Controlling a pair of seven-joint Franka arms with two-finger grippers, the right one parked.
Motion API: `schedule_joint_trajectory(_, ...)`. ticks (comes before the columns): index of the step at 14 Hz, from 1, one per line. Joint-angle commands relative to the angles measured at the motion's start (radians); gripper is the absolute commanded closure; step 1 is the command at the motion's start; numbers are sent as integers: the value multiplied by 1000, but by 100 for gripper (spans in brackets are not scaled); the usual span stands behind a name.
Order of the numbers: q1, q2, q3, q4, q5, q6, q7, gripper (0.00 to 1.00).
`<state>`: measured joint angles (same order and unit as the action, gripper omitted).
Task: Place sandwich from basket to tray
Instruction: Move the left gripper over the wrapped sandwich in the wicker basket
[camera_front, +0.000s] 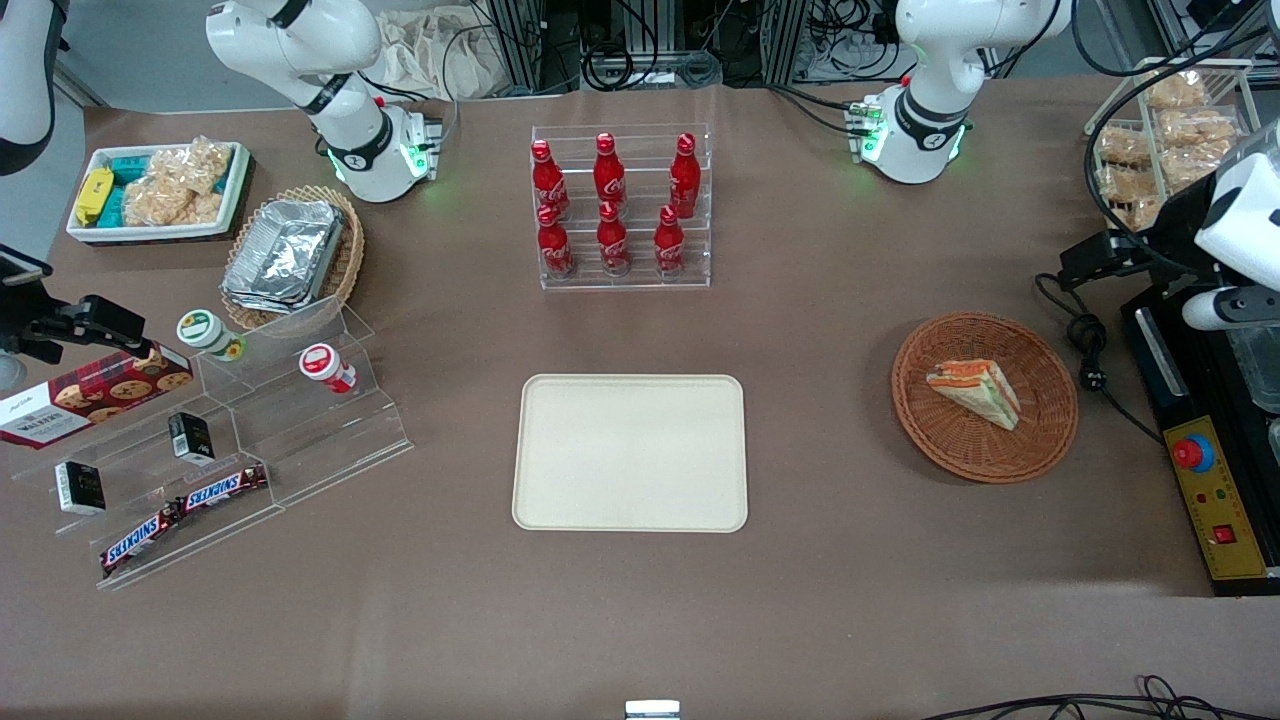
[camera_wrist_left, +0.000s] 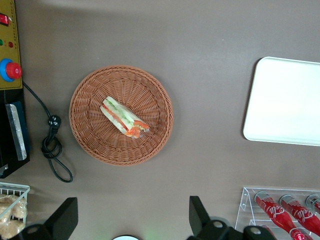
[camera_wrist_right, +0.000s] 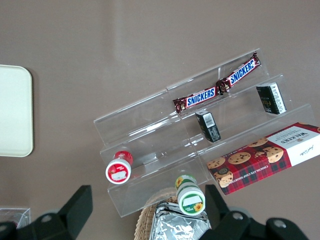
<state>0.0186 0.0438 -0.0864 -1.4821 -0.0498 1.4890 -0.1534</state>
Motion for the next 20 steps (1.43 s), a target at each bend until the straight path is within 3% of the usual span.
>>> schedule_joint_trajectory(1, -9, -10, 13, 17, -2, -41, 14, 0)
schedule_joint_trajectory(3, -5, -9, 14, 13, 2, -41, 2, 0)
schedule_joint_trajectory(6, 0, -12, 16, -53, 11, -44, -263, 0)
schedule_joint_trajectory(8, 3, -13, 19, -118, 30, -14, -282, 0)
schedule_joint_trajectory(13, 21, -21, 19, -393, 91, 250, -431, 0)
schedule_joint_trajectory(20, 43, 8, 20, -737, 94, 703, -578, 0)
